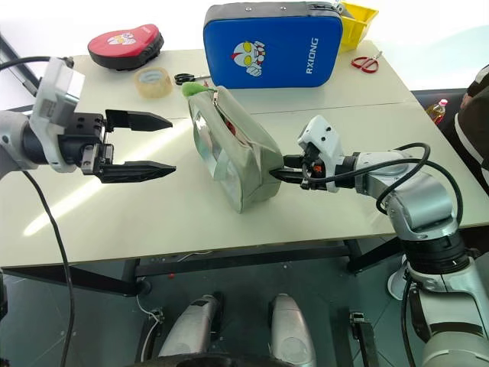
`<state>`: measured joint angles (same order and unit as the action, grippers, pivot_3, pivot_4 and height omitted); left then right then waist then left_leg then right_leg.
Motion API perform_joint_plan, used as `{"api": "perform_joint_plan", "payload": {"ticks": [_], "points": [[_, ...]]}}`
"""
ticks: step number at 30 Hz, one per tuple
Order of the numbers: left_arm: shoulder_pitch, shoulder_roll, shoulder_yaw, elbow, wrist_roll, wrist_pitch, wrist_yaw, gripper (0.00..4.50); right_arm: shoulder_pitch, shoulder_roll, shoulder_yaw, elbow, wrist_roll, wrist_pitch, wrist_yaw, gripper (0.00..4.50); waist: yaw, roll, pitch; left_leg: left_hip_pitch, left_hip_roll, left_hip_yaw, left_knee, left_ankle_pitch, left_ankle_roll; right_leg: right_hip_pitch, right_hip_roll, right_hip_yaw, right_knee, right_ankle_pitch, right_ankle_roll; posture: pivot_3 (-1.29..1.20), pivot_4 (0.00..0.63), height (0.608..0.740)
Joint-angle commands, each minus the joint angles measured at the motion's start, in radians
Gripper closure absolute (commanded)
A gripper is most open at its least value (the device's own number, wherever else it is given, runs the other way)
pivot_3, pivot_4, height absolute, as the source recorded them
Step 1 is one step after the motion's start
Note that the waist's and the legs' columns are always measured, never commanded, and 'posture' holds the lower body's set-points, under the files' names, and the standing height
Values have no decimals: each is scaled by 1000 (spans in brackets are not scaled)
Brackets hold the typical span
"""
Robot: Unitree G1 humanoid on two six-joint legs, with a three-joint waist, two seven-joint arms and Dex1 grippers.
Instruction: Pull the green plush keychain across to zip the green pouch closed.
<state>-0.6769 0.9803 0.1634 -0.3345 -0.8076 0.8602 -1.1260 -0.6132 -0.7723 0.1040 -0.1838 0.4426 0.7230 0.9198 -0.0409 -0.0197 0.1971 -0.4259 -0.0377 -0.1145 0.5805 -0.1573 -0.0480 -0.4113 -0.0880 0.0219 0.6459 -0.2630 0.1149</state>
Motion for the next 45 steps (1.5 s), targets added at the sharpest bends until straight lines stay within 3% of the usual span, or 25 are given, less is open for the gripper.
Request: {"api": "perform_joint_plan", "payload": {"ticks": [1,7,12,15,21,27,33,42,45], "points": [[-4,18,13,4,16,-26,4,0,-143,-27,34,185,-151,-201,32,4463,-5,0,0,0,0,0,0,0,0,0,0,0,0,0,0,0,150,740],[11,19,18,3,24,-38,15,0,-344,2,81,522,-303,-462,77,4463,-4,0,0,0,0,1,-2,0,0,-1,0,0,0,0,0,0,150,740],[21,20,24,-1,27,-47,30,0,-394,40,92,674,-329,-514,152,4463,-3,0,0,0,0,1,-1,0,0,-1,0,0,0,0,1,0,150,740],[16,14,29,4,22,-43,46,0,-386,43,85,707,-322,-513,205,3454,-4,0,0,0,0,1,-1,0,0,-1,0,0,1,0,1,0,150,740],[27,30,54,10,4,-22,57,0,-425,-12,40,734,-329,-515,238,570,-4,0,0,0,0,1,-1,0,0,-1,0,0,1,0,1,0,150,740],[32,21,72,20,-5,-21,87,0,-548,30,-61,677,-232,-344,198,570,-7,0,0,0,0,1,-1,0,-1,-1,0,1,1,0,0,0,150,740],[26,11,61,21,-5,-29,90,0,-420,164,-22,328,-174,-143,120,570,-4,0,0,1,1,0,-2,0,0,-1,1,1,2,0,0,0,150,740],[16,13,62,8,-17,-18,91,0,-390,254,84,386,-311,-245,10,570,-3,0,0,1,0,0,0,1,-1,0,0,0,2,0,1,0,150,740],[27,19,69,0,-19,-17,96,0,-394,256,95,393,-317,-256,29,1317,-7,0,0,1,0,0,-1,1,-1,-1,1,1,2,1,1,0,150,740]]}}
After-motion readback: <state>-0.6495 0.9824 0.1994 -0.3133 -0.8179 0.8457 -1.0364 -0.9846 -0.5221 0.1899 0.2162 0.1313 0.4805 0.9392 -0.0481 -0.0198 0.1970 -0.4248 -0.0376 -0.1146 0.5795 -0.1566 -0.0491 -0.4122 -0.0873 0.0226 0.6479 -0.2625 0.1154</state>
